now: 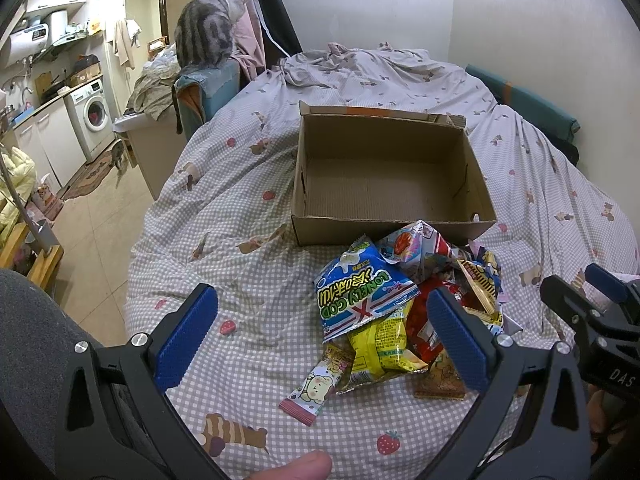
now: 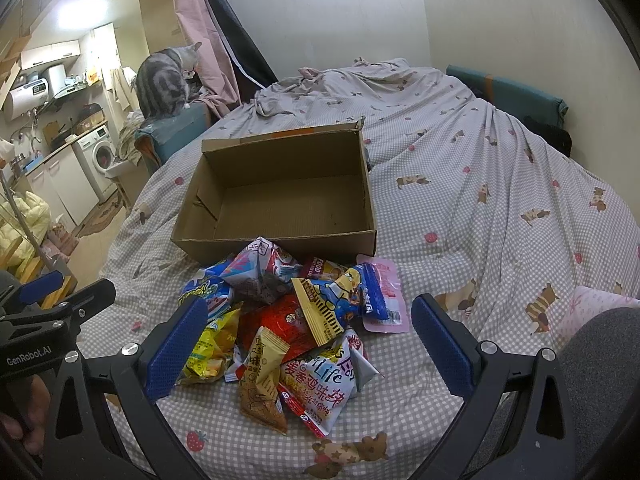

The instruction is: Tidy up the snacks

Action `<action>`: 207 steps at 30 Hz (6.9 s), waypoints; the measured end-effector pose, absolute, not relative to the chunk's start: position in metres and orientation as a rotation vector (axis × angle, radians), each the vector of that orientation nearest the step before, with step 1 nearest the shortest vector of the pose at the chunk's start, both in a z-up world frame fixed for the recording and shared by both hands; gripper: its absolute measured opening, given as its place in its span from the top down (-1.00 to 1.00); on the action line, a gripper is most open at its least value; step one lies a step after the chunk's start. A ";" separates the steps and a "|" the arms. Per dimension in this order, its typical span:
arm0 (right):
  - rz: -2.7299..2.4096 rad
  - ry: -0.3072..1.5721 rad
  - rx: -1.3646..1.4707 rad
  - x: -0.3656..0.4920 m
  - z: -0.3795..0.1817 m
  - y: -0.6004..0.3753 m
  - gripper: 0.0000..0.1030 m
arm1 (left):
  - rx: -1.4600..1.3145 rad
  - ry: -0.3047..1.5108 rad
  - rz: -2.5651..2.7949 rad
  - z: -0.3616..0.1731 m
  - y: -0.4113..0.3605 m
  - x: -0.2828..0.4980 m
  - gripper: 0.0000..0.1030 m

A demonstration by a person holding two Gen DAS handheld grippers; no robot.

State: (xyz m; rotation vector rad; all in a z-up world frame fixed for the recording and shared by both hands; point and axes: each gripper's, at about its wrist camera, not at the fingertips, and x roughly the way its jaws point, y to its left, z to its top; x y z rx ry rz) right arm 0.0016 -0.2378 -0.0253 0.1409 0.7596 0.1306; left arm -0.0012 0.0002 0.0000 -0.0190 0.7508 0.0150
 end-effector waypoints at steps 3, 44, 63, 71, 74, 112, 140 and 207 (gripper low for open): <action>0.131 0.760 0.141 0.001 -0.025 -0.238 -1.00 | -0.017 0.749 0.016 0.000 0.000 -0.001 -1.00; 0.130 0.760 0.141 0.002 -0.026 -0.238 -1.00 | -0.019 0.751 0.015 0.000 0.000 -0.001 -1.00; 0.161 0.830 0.267 0.017 -0.016 -0.268 -1.00 | -0.114 0.825 0.064 0.026 0.032 0.028 -1.00; 0.126 0.867 0.359 0.043 -0.006 -0.307 -1.00 | -0.068 1.254 0.066 -0.036 0.051 0.080 -0.96; 0.116 0.876 0.366 0.046 -0.008 -0.313 -1.00 | 0.046 1.440 -0.047 -0.083 0.031 0.083 -0.75; 0.097 1.392 0.886 0.123 -0.153 -0.303 0.17 | 0.109 1.527 -0.164 -0.113 -0.004 0.075 0.56; 0.453 0.836 0.676 0.145 -0.016 -0.328 0.19 | -0.046 0.985 -0.103 -0.009 -0.015 0.196 0.56; 0.449 0.957 0.291 0.213 -0.078 -0.253 -0.50 | -0.053 1.024 -0.076 -0.091 -0.041 0.253 -0.46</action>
